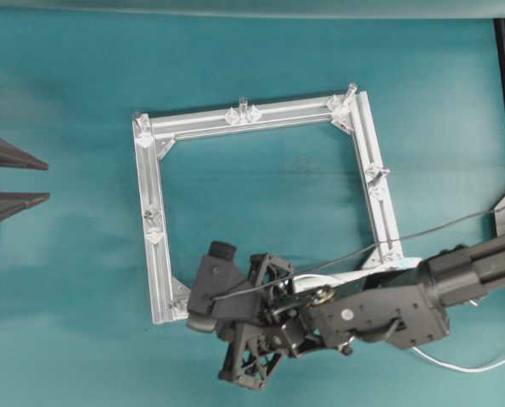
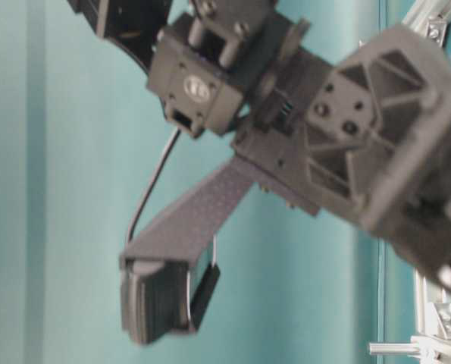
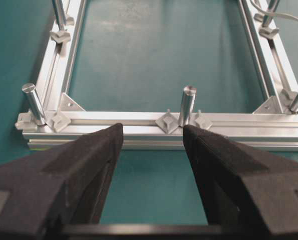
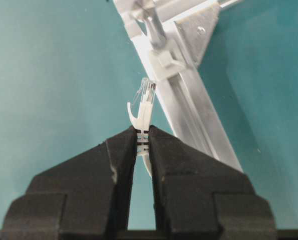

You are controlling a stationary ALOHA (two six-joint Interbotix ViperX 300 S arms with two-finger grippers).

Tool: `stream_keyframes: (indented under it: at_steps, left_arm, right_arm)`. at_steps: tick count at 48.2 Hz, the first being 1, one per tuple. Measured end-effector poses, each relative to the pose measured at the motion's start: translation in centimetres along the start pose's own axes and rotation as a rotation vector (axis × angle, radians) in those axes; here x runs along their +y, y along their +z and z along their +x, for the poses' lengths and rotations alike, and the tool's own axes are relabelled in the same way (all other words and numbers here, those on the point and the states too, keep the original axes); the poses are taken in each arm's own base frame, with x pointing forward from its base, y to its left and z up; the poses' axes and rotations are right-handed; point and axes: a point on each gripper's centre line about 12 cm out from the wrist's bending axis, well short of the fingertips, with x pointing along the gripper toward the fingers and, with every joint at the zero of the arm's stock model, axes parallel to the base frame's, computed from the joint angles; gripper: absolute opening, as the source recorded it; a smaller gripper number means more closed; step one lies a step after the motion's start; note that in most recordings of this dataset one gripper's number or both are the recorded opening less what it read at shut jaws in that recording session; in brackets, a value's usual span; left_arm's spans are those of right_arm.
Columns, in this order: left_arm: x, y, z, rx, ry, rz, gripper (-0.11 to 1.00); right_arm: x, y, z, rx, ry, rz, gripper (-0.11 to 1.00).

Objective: Move the cable alternately left and right between 8 pins so it hooks onto each one.
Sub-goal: 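Sweep the right gripper left along the bottom rail, dragging the cable past the pins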

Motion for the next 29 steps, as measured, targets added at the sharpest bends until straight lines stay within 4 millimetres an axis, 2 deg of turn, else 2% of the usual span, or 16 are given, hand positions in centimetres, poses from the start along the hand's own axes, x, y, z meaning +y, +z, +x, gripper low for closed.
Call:
stream_keyframes:
  at_steps: [17, 29]
  left_arm:
    - [0.0, 0.0, 0.0, -0.002, 0.000, 0.002, 0.64]
    - [0.0, 0.1, 0.0, -0.005, -0.001, 0.002, 0.64]
  right_arm:
    - [2.3, 0.2, 1.1, 0.001, 0.011, -0.144, 0.10]
    - [3.7, 1.9, 2.4, -0.028, 0.025, -0.163, 0.10]
